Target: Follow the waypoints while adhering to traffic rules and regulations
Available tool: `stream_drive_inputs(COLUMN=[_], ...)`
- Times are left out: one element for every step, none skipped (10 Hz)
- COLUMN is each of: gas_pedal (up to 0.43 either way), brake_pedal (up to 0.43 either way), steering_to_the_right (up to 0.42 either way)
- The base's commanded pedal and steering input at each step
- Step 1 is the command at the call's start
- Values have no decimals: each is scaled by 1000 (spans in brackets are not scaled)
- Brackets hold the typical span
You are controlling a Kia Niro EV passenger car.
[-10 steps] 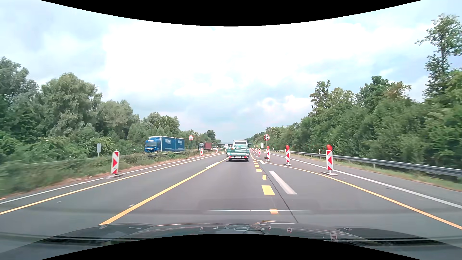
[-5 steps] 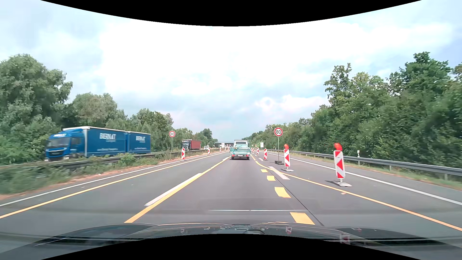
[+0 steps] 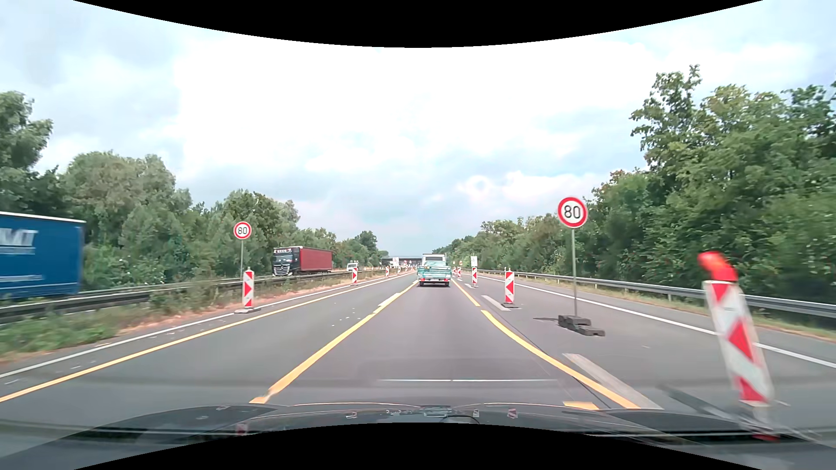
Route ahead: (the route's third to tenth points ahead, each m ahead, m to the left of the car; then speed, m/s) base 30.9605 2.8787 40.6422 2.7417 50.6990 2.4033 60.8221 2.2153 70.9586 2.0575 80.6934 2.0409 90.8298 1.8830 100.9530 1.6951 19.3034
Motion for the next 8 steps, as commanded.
stream_drive_inputs(gas_pedal=[220,220,228,228,228,228,228,228], brake_pedal=[0,0,0,0,0,0,0,0], steering_to_the_right=[5,5,6,6,5,5,5,5])
